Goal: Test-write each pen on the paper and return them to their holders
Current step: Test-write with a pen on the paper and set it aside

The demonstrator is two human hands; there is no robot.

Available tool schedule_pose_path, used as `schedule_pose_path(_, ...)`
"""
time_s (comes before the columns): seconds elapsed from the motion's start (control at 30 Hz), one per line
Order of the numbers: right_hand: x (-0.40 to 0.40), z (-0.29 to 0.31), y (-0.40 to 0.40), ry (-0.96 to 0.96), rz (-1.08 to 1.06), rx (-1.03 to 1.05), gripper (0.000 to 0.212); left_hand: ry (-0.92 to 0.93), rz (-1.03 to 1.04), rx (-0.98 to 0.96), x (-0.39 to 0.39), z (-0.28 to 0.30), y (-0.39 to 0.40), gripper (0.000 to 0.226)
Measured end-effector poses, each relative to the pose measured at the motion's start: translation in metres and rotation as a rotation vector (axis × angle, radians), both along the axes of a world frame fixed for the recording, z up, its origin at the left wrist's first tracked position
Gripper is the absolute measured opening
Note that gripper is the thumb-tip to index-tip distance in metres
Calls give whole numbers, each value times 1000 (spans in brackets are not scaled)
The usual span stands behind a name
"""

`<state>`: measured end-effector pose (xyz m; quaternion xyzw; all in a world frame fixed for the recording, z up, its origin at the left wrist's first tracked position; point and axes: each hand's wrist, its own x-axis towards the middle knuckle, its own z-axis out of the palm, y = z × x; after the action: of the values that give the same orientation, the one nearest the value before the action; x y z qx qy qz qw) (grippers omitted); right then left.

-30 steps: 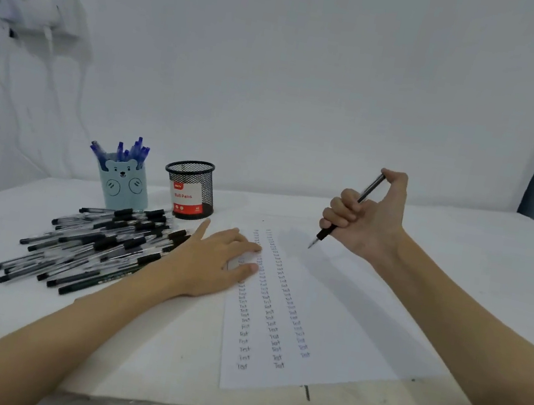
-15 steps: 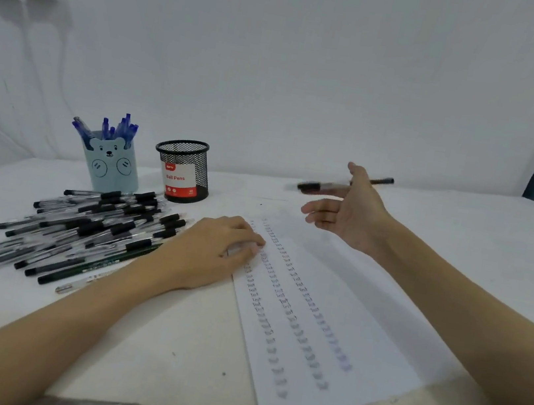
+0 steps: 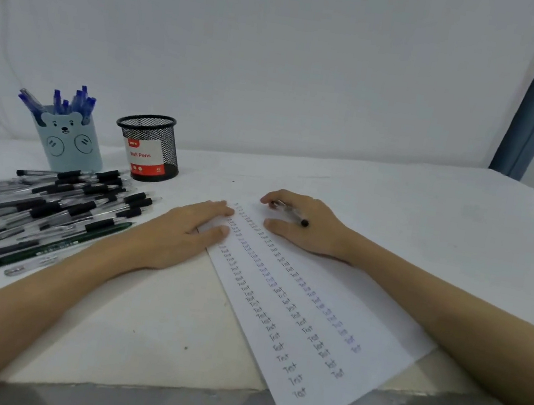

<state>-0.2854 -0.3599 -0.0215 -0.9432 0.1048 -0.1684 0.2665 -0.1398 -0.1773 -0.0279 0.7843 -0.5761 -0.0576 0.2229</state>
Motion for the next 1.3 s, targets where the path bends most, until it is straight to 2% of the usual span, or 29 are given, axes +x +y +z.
schedule_pose_path(0.1, -4, -4, -6, -44, 55, -18, 30, -36, 22, -19, 2, 2, 3, 45)
schedule_pose_path(0.17, -5, -3, -9, -94, 60, 25, 23, -80, 8, -63, 1, 5, 3, 54)
schedule_pose_path(0.3, 8, 22, -4, -247, -61, 385, 21, -40, -30, -173, -5, 10, 2, 46)
schedule_pose_path(0.4, 27, 53, 1, -257, -113, 487, 22, -41, -18, -173, -7, 9, 1, 42)
schedule_pose_path(0.47, 41, 65, 7, -285, -121, 535, 13, -39, -9, -177, -5, 7, 1, 43)
schedule_pose_path(0.6, 66, 56, 12, -225, -161, 559, 33, -55, -35, -200, 0, 5, 0, 45)
schedule_pose_path(0.73, 76, 28, 15, -144, -124, 560, 38, -51, -17, -194, 5, 2, -1, 58)
schedule_pose_path(0.83, 80, 15, 13, -282, -200, 517, 40, -17, -16, -215, 10, 0, -2, 33)
schedule_pose_path(0.9, 83, 12, 8, -346, -260, 479, 45, -17, -14, -223, 12, -1, -2, 25)
schedule_pose_path(1.3, 82, 11, 10, -315, -236, 394, 36, 18, 0, -211, 8, 0, -1, 35)
